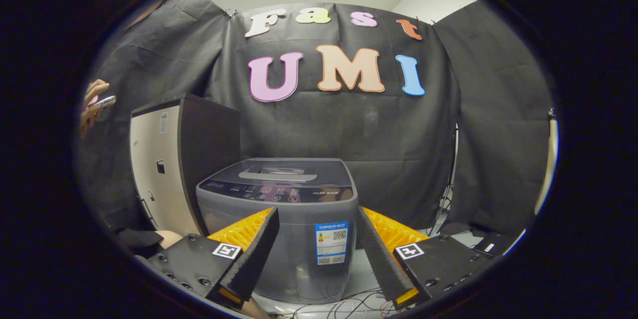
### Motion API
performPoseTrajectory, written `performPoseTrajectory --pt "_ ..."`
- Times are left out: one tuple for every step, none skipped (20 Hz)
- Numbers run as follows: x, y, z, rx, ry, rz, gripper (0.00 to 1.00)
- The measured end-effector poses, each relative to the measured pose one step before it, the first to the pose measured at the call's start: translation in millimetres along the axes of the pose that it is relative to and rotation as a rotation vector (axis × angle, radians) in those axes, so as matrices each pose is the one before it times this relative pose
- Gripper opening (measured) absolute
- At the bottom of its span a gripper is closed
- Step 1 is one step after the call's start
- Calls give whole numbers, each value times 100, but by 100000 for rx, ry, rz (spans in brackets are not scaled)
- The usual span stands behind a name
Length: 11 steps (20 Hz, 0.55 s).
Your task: Put the clothes into the washing machine and then close the washing machine lid.
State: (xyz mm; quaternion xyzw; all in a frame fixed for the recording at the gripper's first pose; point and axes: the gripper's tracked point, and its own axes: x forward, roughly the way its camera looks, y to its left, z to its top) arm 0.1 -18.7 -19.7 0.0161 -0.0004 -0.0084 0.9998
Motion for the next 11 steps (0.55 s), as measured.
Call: performPoseTrajectory --pt "-25 -15 70 -2 -17 1 96" --pt "57 39 -40 2 -4 -15 96" --pt "-21 12 15 -1 29 -2 97" --pt "-9 -18 -3 9 -9 13 97" --pt "-32 -24 55 -1 -13 3 97" --pt "43 -1 -34 -9 17 0 96" --pt "-8 8 -27 1 14 -6 97" --pt "-25 31 15 -7 -15 2 96" --pt "15 9 39 1 2 -1 97" --pt "-36 -7 -30 2 27 10 96" --pt "-19 -8 41 -6 -5 0 96"
